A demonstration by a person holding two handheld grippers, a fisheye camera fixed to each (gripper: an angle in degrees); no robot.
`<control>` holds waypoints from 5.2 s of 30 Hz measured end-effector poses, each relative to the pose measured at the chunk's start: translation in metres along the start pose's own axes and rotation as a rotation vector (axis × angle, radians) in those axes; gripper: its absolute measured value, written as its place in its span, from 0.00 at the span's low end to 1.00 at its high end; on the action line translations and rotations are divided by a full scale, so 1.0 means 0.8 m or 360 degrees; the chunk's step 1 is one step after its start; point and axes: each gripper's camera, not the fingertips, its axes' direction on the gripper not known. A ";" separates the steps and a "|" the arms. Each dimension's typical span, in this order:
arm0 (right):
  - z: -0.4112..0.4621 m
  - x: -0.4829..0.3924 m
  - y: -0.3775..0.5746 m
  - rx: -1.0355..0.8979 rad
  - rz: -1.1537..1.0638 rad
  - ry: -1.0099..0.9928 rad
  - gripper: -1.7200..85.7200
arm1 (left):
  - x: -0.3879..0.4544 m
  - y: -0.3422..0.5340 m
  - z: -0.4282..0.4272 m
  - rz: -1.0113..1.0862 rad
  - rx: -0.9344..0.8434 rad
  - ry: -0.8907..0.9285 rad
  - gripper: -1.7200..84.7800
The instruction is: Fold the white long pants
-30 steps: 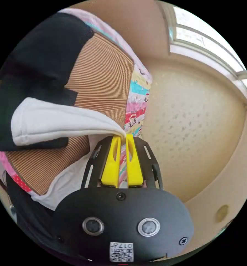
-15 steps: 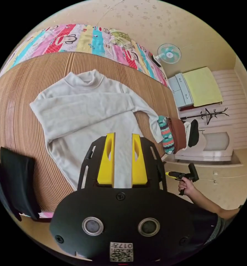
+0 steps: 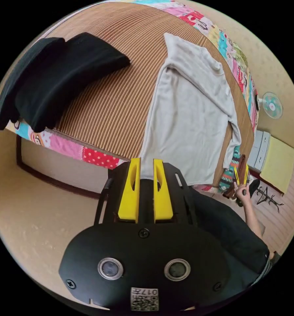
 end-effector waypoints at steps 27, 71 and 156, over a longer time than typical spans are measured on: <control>0.108 -0.312 0.031 0.0330 -0.1341 0.0570 0.04 | -0.055 0.206 0.062 -0.0562 0.0192 0.0240 0.06; 0.343 -0.052 0.233 -0.1355 -0.1202 0.2279 0.05 | -0.264 -0.082 -0.152 0.0552 -0.1049 0.0880 0.07; 0.386 -0.125 -0.028 -0.1251 -0.1312 0.1012 0.28 | 0.098 -0.362 0.232 0.0486 -0.0032 0.0721 0.26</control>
